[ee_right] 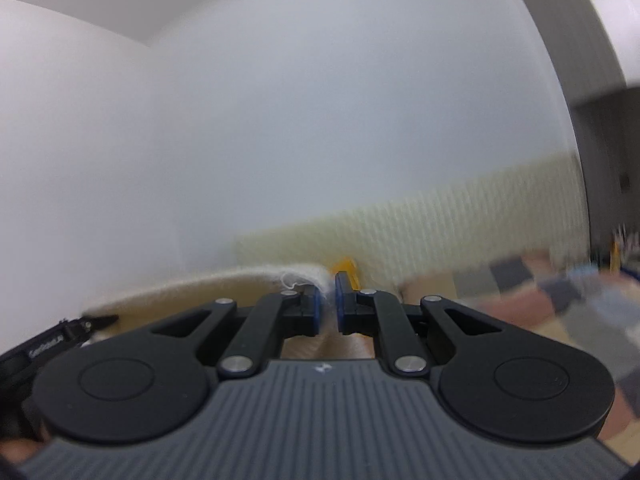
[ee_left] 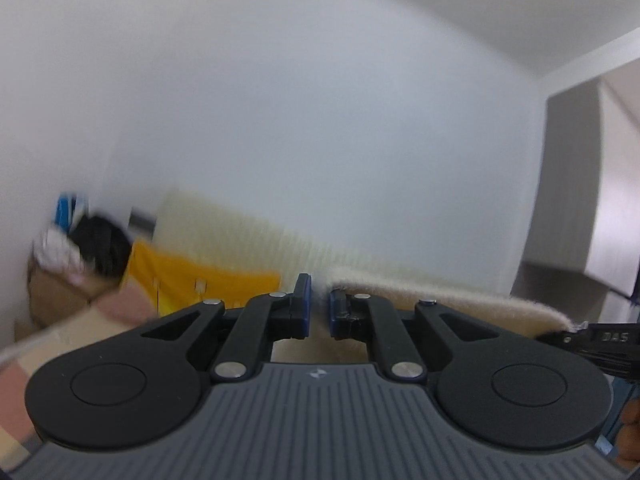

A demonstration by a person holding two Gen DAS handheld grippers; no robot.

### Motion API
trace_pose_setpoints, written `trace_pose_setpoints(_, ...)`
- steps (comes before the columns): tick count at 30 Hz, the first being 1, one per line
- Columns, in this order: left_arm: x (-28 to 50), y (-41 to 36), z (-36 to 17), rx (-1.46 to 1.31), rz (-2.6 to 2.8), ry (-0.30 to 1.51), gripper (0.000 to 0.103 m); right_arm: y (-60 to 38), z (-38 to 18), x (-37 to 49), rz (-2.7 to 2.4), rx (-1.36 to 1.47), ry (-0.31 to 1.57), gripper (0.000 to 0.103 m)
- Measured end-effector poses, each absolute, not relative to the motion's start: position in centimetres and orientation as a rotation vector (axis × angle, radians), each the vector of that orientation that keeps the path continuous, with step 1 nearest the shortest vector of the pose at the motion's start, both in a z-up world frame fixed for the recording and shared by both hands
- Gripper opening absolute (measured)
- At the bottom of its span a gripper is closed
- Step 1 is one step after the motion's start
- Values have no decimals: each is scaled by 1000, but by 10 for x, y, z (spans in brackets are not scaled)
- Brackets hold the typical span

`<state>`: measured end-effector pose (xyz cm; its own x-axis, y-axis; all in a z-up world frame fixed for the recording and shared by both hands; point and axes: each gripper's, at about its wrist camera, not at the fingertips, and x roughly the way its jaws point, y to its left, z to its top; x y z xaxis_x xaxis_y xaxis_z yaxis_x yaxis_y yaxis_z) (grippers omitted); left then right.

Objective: Fold large clothes
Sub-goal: 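Raise the sweater high with both grippers and shake it out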

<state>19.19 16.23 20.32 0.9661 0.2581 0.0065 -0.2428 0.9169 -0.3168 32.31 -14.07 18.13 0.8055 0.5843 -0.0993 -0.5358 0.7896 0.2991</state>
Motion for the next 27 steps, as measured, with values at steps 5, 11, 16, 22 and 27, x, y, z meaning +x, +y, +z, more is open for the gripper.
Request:
trace_pose_setpoints(5, 303, 208, 119, -374, 270, 81, 11, -104, 111, 447, 534, 259, 327, 10)
trace_pose_setpoints(11, 460, 281, 29, -378, 269, 155, 11, -73, 32, 564, 496, 194, 317, 10)
trace_pose_setpoints(16, 585, 344, -66, -386, 275, 246, 11, -38, -38, 638, 450, 117, 329, 10)
trace_pose_setpoints(22, 675, 391, -181, -426, 266, 398, 11, -11, -127, 689, 427, 69, 439, 10)
trace_pose_setpoints(27, 712, 410, -242, -428, 251, 497, 12, -4, -185, 715, 421, 72, 532, 10)
